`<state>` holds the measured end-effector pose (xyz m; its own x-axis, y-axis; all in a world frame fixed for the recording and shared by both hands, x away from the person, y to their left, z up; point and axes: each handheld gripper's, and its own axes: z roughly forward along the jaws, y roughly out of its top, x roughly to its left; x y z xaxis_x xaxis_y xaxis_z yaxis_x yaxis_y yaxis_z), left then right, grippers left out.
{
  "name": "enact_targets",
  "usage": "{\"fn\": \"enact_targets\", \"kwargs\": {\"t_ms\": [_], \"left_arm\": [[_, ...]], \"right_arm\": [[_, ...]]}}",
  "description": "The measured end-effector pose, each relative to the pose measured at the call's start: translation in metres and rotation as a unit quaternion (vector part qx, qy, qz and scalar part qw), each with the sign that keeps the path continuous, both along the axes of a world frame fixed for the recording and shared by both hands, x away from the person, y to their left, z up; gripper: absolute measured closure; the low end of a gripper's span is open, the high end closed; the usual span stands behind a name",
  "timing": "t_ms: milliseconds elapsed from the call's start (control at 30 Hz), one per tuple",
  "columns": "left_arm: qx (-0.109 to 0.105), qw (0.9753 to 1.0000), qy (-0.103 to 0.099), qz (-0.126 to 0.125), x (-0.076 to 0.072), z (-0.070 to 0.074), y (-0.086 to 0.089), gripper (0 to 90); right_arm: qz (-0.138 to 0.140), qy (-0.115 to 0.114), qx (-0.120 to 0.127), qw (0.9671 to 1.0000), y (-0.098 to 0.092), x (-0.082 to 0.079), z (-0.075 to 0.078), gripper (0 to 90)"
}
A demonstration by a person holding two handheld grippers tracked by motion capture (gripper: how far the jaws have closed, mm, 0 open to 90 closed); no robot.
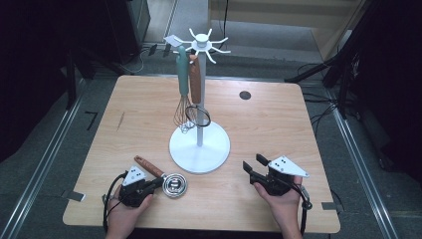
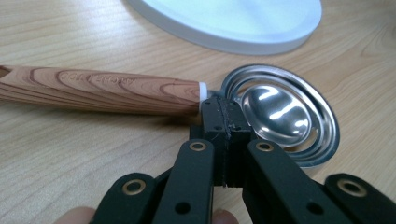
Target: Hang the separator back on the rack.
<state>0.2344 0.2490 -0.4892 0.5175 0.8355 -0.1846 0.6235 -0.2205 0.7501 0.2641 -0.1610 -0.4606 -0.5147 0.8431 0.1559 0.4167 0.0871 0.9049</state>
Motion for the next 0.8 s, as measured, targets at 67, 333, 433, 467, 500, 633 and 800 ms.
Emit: {"fn": "enact_targets", "kwargs": {"t_ms": [67,333,433,467,500,633,800], "left_arm": [[-0.009,0.9999,-0.004,0.003,0.000,0.001,-0.001,90.0],[-0.004,0.9998,-0.019,0.000,-0.002,0.004,-0.011,90.0],[-0.003,0.9999,-0.015,-0.002,-0.001,0.003,-0.013,90.0],[-0.004,0.9999,-0.013,-0.004,-0.001,0.003,-0.013,90.0],[-0.006,0.9999,-0.013,-0.004,-0.001,0.003,-0.014,90.0],[-0.002,0.9999,-0.009,-0.012,-0.001,0.001,-0.020,90.0],[0.005,0.9996,0.007,-0.028,-0.001,-0.002,-0.028,90.0]], "right_arm": [[-0.001,0.002,0.003,1.0000,0.000,0.000,0.000,43.5],[0.004,0.001,0.001,1.0000,0.002,-0.001,-0.001,43.7],[0.007,-0.002,0.000,1.0000,0.005,-0.003,0.000,43.7],[0.011,-0.003,-0.001,0.9999,0.006,-0.004,0.001,43.7],[0.013,-0.005,-0.002,0.9999,0.008,-0.004,0.001,43.6],[0.018,-0.003,-0.006,0.9998,0.011,-0.003,0.000,43.6],[0.023,-0.001,-0.007,0.9997,0.017,-0.003,-0.001,43.6]]}}
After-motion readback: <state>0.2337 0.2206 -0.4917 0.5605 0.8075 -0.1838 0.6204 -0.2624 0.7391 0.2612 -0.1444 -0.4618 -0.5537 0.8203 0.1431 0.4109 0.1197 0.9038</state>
